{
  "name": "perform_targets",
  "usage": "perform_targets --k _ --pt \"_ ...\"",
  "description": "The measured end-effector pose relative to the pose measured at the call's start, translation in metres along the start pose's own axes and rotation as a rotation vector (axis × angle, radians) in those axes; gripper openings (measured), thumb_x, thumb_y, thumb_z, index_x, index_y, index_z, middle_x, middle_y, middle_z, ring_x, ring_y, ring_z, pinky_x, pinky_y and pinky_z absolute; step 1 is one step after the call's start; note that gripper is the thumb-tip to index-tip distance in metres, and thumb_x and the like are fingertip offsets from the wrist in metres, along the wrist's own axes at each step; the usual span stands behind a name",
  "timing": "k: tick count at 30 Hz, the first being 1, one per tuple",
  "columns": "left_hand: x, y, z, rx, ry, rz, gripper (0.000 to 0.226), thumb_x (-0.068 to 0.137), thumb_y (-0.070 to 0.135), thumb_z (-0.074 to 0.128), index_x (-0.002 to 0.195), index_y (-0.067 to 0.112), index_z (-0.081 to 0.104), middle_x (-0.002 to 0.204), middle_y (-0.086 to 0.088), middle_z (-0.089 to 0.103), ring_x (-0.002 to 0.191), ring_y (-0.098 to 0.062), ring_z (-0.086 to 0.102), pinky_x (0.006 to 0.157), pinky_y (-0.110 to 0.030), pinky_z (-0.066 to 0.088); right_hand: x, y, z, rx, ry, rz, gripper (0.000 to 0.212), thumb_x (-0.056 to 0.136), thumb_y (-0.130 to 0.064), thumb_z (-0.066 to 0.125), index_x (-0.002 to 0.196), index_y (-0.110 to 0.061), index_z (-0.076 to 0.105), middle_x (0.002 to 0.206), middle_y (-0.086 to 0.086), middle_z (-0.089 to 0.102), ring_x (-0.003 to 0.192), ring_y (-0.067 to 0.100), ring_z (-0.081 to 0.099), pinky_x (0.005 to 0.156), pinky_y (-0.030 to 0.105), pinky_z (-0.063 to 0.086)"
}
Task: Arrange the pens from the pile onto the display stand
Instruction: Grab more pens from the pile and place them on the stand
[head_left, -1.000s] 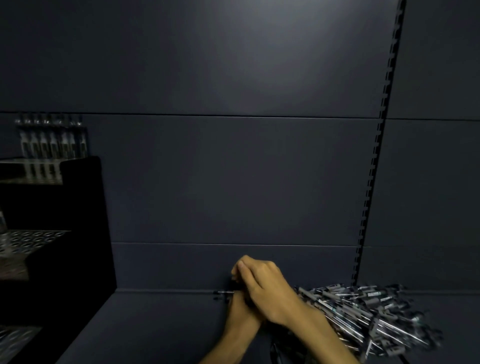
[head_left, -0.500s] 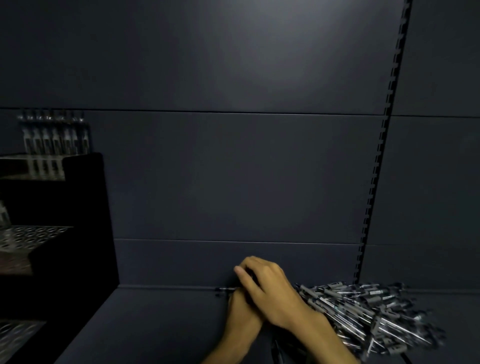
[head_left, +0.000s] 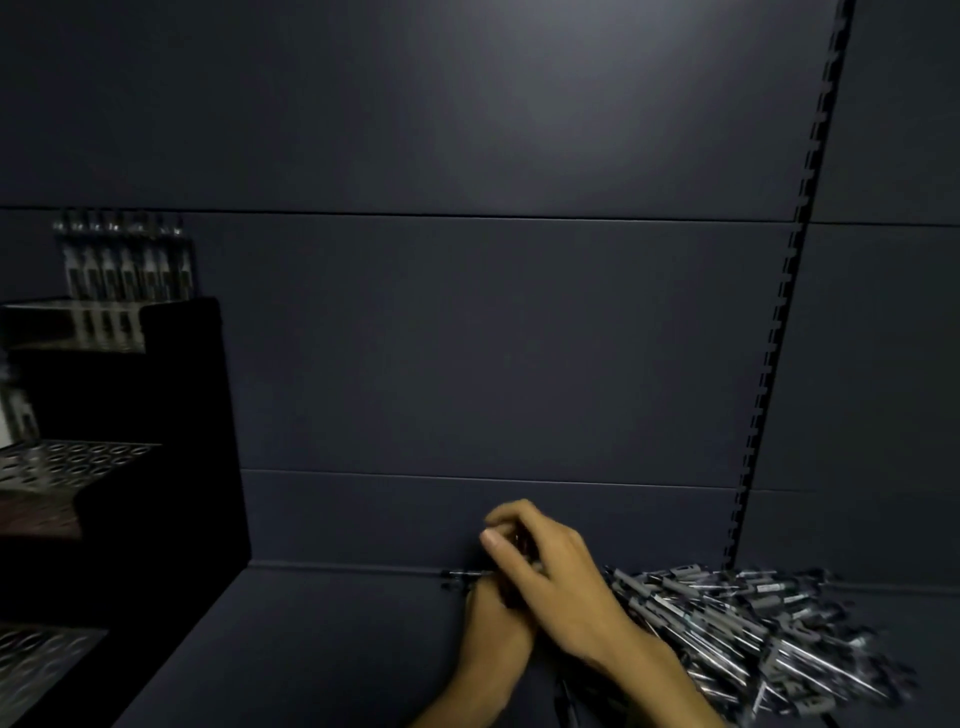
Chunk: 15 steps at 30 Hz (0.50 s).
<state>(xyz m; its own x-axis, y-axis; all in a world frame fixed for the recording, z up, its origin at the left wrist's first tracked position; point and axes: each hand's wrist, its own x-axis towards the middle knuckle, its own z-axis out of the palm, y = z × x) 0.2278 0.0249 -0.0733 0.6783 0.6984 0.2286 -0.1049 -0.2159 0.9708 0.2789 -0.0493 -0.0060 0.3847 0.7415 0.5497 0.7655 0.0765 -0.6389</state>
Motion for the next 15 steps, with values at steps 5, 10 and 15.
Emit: perform_targets --k 5,10,15 --pt "0.006 0.022 -0.010 -0.188 0.026 -0.266 0.033 0.084 0.002 0.061 0.065 0.019 0.040 0.044 0.002 0.034 0.036 -0.012 0.029 0.039 -0.019 0.023 0.006 0.010 -0.023 0.276 0.102 0.244 0.009 0.099 -0.025 0.061 0.097 -0.022 0.069 0.090 0.000 0.074 0.086 0.015 0.070 0.082 0.036 0.058" --pt "0.003 0.040 -0.023 -0.116 -0.089 -0.305 0.029 0.086 -0.001 0.058 0.071 0.018 0.043 0.048 0.002 0.026 0.040 -0.012 0.021 0.043 -0.021 0.016 0.005 0.017 -0.027 0.371 -0.103 0.320 0.008 0.092 -0.020 0.071 0.089 -0.016 0.076 0.086 0.006 0.077 0.083 0.019 0.071 0.082 0.033 0.058" --pt "-0.007 0.068 -0.033 -0.093 -0.168 -0.308 0.016 0.089 0.000 0.057 0.096 0.008 0.069 0.048 0.003 0.024 0.040 -0.010 0.021 0.042 -0.020 0.015 0.004 0.008 -0.029 0.399 -0.091 0.263 0.012 0.087 -0.020 0.078 0.098 -0.016 0.078 0.078 0.002 0.073 0.073 0.010 0.064 0.074 0.024 0.056"
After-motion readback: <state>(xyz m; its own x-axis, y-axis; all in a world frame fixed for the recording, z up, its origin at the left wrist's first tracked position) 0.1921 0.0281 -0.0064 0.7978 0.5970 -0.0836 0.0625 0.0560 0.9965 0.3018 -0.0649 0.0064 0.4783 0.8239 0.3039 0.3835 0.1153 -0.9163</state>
